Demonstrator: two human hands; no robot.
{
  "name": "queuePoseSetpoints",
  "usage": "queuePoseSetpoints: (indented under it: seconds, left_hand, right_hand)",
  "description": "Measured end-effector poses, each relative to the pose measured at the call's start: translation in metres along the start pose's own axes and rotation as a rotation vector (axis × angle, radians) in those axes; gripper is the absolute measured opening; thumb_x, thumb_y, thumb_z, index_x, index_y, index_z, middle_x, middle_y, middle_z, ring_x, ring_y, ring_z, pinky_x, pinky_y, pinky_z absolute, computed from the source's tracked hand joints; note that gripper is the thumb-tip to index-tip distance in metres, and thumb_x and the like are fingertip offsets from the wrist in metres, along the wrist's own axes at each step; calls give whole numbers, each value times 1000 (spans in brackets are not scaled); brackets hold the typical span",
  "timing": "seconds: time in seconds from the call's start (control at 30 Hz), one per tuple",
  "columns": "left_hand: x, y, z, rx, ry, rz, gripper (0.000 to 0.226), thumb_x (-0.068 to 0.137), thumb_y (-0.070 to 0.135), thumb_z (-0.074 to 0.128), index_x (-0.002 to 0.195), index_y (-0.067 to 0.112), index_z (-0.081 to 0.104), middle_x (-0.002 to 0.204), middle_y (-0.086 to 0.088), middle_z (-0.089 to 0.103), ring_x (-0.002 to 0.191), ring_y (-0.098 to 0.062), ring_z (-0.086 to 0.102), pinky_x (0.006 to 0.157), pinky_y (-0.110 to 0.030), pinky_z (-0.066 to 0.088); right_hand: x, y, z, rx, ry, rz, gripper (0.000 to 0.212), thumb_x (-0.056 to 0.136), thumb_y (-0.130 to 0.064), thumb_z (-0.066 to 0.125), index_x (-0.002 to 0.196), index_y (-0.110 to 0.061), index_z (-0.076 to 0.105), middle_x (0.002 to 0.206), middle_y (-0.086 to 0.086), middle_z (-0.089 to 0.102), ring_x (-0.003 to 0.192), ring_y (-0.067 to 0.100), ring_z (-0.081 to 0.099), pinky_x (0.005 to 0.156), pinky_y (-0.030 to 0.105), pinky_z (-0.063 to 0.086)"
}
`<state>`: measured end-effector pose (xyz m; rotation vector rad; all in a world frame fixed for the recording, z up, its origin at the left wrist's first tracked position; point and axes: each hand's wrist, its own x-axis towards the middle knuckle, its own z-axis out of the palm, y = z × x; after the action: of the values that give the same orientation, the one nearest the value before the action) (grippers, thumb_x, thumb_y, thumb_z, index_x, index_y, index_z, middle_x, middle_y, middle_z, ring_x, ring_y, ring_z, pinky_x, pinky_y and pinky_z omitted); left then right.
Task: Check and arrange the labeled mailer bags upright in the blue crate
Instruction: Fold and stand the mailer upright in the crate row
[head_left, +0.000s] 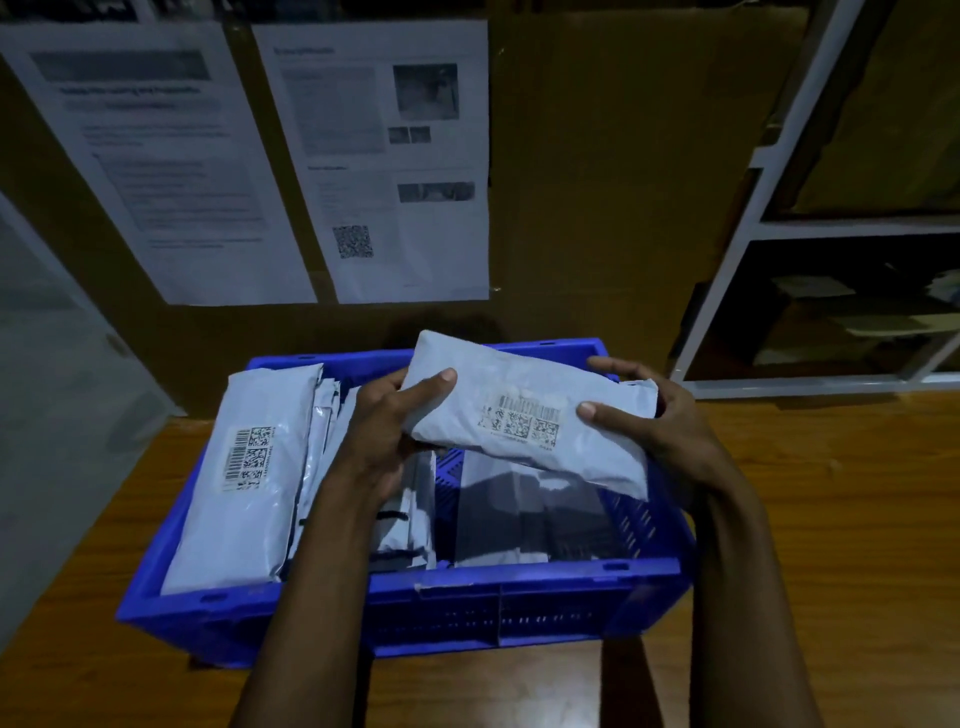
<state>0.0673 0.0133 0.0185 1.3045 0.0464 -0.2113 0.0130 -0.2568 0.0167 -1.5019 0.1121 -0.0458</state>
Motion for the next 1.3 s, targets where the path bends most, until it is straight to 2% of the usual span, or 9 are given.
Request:
queuePoseSetpoints:
  seconds: [0.1, 0.17, 0.3, 0.43, 0.63, 0.8, 0.97, 1.13, 1.3]
  left_hand:
    - [-6, 5, -3, 58, -9, 24, 41, 79, 22, 79, 112, 0, 71, 105, -22, 75, 77, -27, 72, 46, -27, 52]
    - [-10, 4, -1, -37, 17, 25, 40, 83, 17, 75, 118, -1, 69, 109, -18, 76, 86, -28, 75, 54, -31, 59]
    - [-17, 1, 8, -250, 54, 69, 46, 84, 10, 71, 129, 4, 62, 119, -13, 74, 105, -31, 73, 72, -38, 64]
    - [-35, -13, 18, -239, -62, 38, 51, 82, 3, 72, 132, 4, 62, 125, -13, 72, 112, -29, 71, 83, -39, 61]
    - [-51, -16, 5, 5, -48, -67, 35, 79, 15, 77, 108, -3, 70, 97, -23, 75, 78, -31, 72, 64, -38, 63]
    - [-48, -10, -7, 98, 90, -18, 30, 81, 3, 78, 107, -9, 67, 74, -22, 69, 55, -27, 65, 53, -31, 58]
    - [-53, -7, -16, 177, 185, 20, 26, 79, 6, 82, 93, -11, 68, 66, -24, 67, 49, -26, 61, 49, -30, 55]
    - [-71, -9, -28, 284, 312, 63, 19, 77, 10, 85, 82, -5, 75, 64, -23, 69, 47, -23, 58, 47, -29, 53]
    - [-89, -15, -44, 495, 506, 79, 7, 79, 21, 87, 79, 20, 80, 65, -3, 75, 49, -14, 66, 52, -30, 54]
  right_hand:
    - [-1, 2, 1, 119, 30, -4, 55, 78, -18, 82, 130, -26, 67, 116, 9, 77, 103, 34, 75, 81, 48, 63]
    - [-1, 3, 1, 333, 32, 6, 55, 86, -19, 74, 139, -23, 60, 123, 12, 74, 106, 34, 74, 74, 42, 64]
    - [-1, 6, 5, 528, 12, -42, 57, 92, -25, 69, 147, -17, 53, 138, 11, 66, 119, 27, 69, 86, 36, 63]
    - [-2, -4, 21, 519, 30, -39, 47, 93, -11, 64, 139, -5, 55, 131, 18, 69, 92, 16, 76, 74, 29, 65]
    - [5, -24, 30, 563, 122, -49, 40, 99, 2, 59, 139, 6, 54, 128, 25, 66, 50, 1, 65, 45, 11, 48]
    - [21, -40, 45, 529, 47, -9, 32, 100, -1, 58, 131, 8, 58, 88, 8, 76, 51, 4, 66, 44, 14, 49]
    - [53, -37, 57, 377, 63, -4, 34, 96, 0, 66, 127, 10, 62, 118, 25, 71, 44, 1, 59, 42, 11, 44]
    - [85, -21, 70, 237, 102, 30, 39, 89, -3, 76, 125, 3, 65, 107, 17, 77, 67, 15, 75, 54, 19, 55]
    - [106, -10, 99, 65, 58, 35, 22, 86, -4, 81, 99, -8, 63, 86, 10, 72, 46, 6, 59, 47, 19, 49]
